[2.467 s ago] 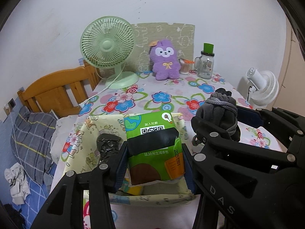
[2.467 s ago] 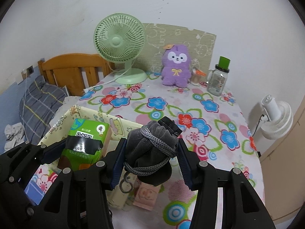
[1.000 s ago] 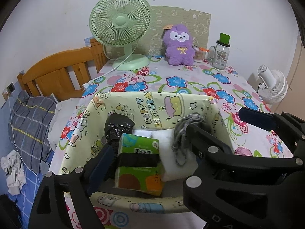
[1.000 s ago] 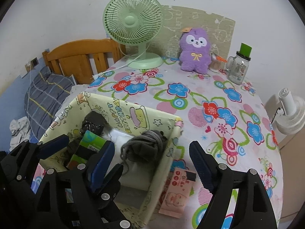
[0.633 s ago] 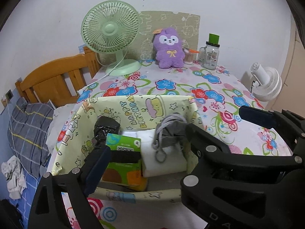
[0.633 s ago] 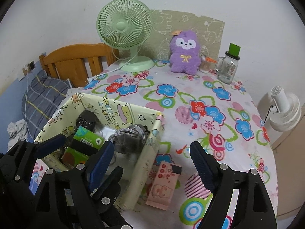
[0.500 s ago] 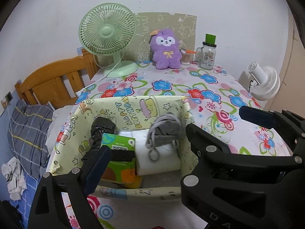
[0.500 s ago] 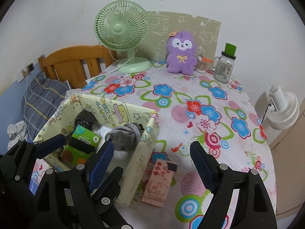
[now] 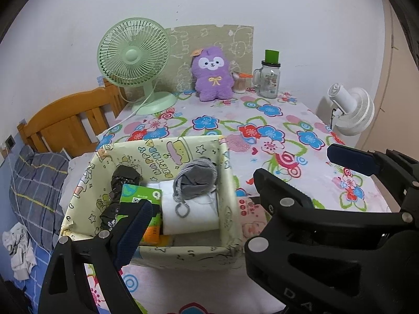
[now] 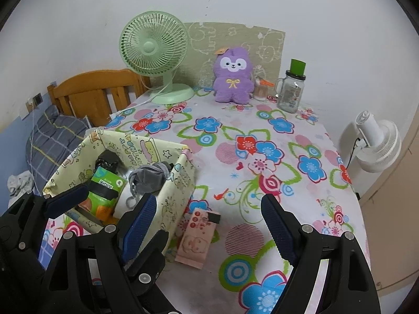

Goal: Organize soft objects
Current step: 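Move both tools out of the box toward the pink wet-wipe pack, then stand the pink wet-wipe pack on edge with the left hand and grasp it with the left tool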

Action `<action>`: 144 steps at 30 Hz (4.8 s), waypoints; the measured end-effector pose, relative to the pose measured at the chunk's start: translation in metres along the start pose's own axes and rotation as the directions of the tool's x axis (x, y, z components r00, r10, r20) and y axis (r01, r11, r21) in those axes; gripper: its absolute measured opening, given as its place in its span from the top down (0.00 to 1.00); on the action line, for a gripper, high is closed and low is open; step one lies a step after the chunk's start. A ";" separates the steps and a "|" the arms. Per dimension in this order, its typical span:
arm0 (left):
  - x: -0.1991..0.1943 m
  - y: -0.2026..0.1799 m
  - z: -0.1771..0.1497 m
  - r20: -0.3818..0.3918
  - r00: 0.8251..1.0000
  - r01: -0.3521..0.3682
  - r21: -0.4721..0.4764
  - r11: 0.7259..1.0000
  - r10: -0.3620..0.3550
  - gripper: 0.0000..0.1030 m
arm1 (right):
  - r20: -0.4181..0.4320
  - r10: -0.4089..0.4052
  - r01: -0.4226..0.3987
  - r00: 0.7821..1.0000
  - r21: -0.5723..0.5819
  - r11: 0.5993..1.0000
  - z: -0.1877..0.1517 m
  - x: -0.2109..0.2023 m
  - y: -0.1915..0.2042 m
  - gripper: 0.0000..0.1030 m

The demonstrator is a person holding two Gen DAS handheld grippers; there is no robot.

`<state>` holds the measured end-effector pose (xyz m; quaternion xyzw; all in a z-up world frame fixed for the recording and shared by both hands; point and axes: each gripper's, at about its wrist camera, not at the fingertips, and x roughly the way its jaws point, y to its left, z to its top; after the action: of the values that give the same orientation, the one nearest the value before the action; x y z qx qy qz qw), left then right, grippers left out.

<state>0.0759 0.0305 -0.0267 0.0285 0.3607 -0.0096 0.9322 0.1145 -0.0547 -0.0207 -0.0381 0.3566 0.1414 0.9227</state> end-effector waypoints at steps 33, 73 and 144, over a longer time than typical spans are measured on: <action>-0.004 -0.067 -0.009 0.013 0.999 0.050 0.057 0.997 -0.051 0.09 | 0.020 -0.077 0.075 0.997 0.066 0.995 -0.032 -0.027 -0.059 0.18; 0.075 -0.094 -0.023 -0.142 0.988 -0.073 -0.092 0.993 0.060 0.09 | -0.121 -0.048 0.062 0.992 0.113 0.992 -0.058 0.050 -0.114 0.18; 0.087 -0.105 -0.034 -0.112 0.993 0.014 -0.099 0.995 -0.025 1.00 | -0.124 -0.057 0.072 0.991 0.116 0.991 -0.069 0.068 -0.124 0.18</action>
<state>0.1135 -0.0720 -0.1157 -0.0206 0.4133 0.0007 0.9104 0.1534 -0.1698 -0.1214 -0.0024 0.4179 0.0870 0.9043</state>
